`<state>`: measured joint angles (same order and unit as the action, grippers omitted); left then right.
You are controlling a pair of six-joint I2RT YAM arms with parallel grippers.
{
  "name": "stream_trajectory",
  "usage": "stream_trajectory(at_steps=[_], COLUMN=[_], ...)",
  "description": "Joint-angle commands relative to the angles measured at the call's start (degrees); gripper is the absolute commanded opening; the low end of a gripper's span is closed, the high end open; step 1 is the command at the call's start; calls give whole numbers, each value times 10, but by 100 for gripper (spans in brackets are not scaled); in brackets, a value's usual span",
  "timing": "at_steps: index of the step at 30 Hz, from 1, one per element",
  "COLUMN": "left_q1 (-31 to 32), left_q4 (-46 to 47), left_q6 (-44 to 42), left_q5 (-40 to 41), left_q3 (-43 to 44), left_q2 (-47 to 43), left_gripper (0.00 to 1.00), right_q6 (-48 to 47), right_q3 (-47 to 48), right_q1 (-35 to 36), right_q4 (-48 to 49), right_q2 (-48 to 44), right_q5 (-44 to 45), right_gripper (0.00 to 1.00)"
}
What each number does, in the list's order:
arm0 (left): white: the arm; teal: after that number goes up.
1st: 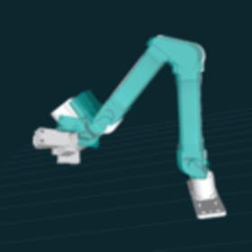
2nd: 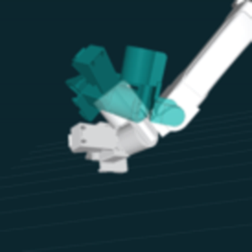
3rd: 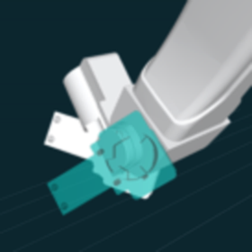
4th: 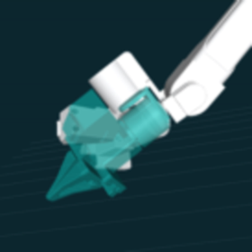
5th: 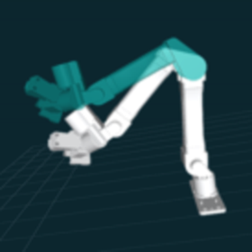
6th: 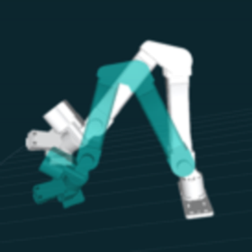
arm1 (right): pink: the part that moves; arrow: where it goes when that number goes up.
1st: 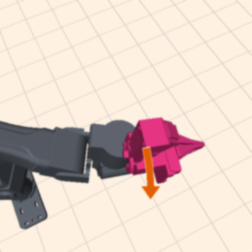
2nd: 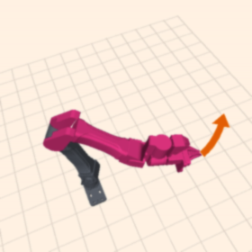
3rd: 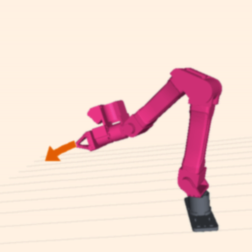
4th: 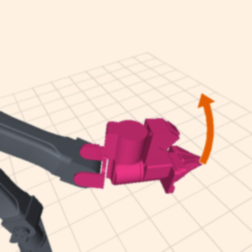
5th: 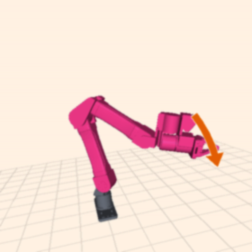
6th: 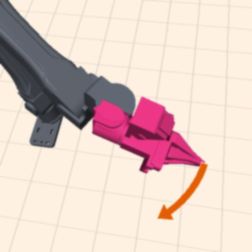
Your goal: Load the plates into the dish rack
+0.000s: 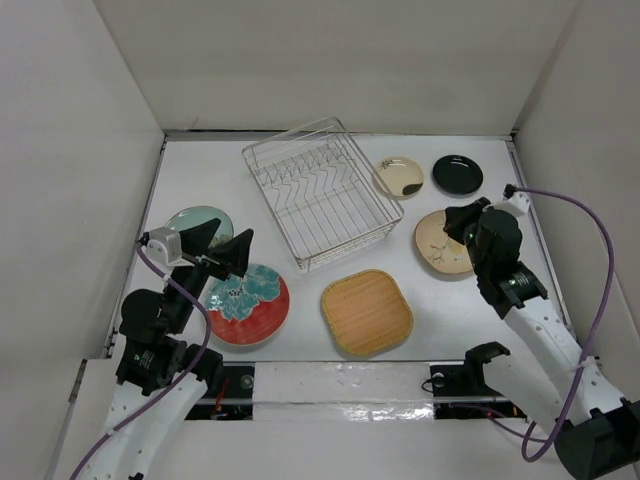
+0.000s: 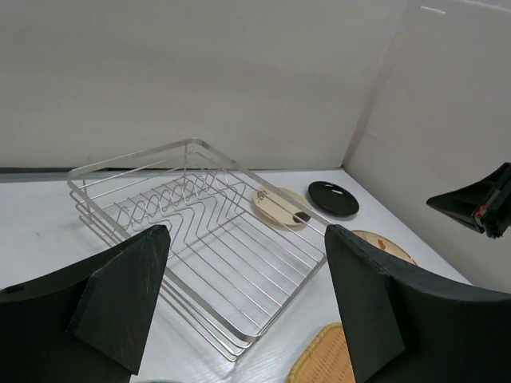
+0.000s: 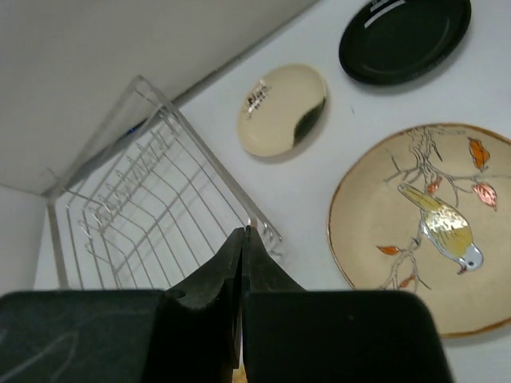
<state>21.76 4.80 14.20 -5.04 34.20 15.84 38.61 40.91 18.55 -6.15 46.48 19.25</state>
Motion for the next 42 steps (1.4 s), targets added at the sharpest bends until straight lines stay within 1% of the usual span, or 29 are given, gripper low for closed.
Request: stream_trajectory(at_steps=[1, 2, 3, 6, 8, 9, 10, 11, 12, 13, 14, 16, 17, 18, 19, 21, 22, 23, 24, 25, 26, 27, 28, 29, 30, 31, 34, 37, 42], left_q1=[3, 3, 3, 3, 3, 3, 3, 3, 3, 3, 3, 3, 3, 3, 3, 3, 3, 3, 3, 3, 3, 3, 3, 3, 3, 3, 3, 3, 3], left_q4=[30, 30, 30, 33, 33, 33, 33, 33, 33, 30, 27, 21, 21, 20, 17, 12, 7, 6, 5, 4, 2, 1, 1, 2, 3, 5, 7, 7, 8], left_q6=[-1, -1, 0, -1, 2, 1, 0, 0, 0, 0, 1, 2, 3, 2, 3, 3, 5, 6, 8, 10, 11, 12, 13, 13, 13, 13, 13, 13, 14], left_q5=[-19, -17, -19, -26, -23, -24, -26, -26, -25, -20, -13, 4, 6, 9, 17, 31, 44, 46, 46, 71, 75, 79, 80, 76, 71, 65, 62, 61, 57], left_q3=[0, -1, -2, -4, -5, -5, -5, -5, -5, -5, -3, 0, 0, 0, 1, 4, 5, 6, 6, 7, 7, 7, 6, 5, 5, 5, 4, 4, 2], left_q2=[-12, -12, -12, -10, -10, -11, -10, -10, -10, -9, -9, -10, -11, -12, -12, -11, -12, -15, -17, -22, -23, -25, -25, -25, -26, -27, -36, -48, -56], left_gripper=[76, 76, 75, 72, 68, 65, 53, 43, 31, 9, 0, 0, 0, 0, 0, 0, 0, 0, 0, 0, 0, 0, 8, 14, 20, 28, 33, 33, 34], right_q6=[7, 0, -5, -25, -43, -43, -44, -49, -45, -39, -27, -18, -15, -13, -12, 0, 3, 5, 9, 15, 36, 47, 57, 75, 88, 101, 147, 198, 237], right_q3=[-24, -28, -31, -39, -40, -40, -40, -45, -46, -48, -43, -26, -15, 7, 21, 52, 86, 101, 115, 129, 151, 160, 163, 162, 166, 172, 176, 161, 140], right_q1=[-18, -18, -18, 11, 42, 53, 64, 89, 104, 125, 175, 239, 271, 328, 352, 392, 424, 441, 455, 475, 481, 481, 481, 486, 486, 486, 486, 498, 510], right_q4=[-50, -53, -54, -58, -55, -56, -52, -41, -16, -2, 23, 31, 33, 44, 50, 55, 55, 55, 63, 72, 72, 84, 100, 122, 149, 149, 162, 188, 240], right_q2=[-12, -13, -13, -12, -10, -10, -10, -9, 1, 11, 39, 76, 97, 118, 163, 213, 264, 288, 313, 337, 381, 400, 416, 444, 458, 474, 518, 545, 582], right_q5=[-109, -140, -156, -188, -216, -215, -218, -245, -258, -265, -267, -231, -184, -160, -146, -111, -100, -85, -73, -62, -51, -49, -50, -59, -60, -57, -42, -11, -18], right_gripper=[0, 0, 3, 7, 7, 6, 1, 0, 0, 0, 0, 0, 0, 0, 0, 0, 0, 1, 9, 14, 20, 35, 44, 51, 61, 64, 65, 64, 63])
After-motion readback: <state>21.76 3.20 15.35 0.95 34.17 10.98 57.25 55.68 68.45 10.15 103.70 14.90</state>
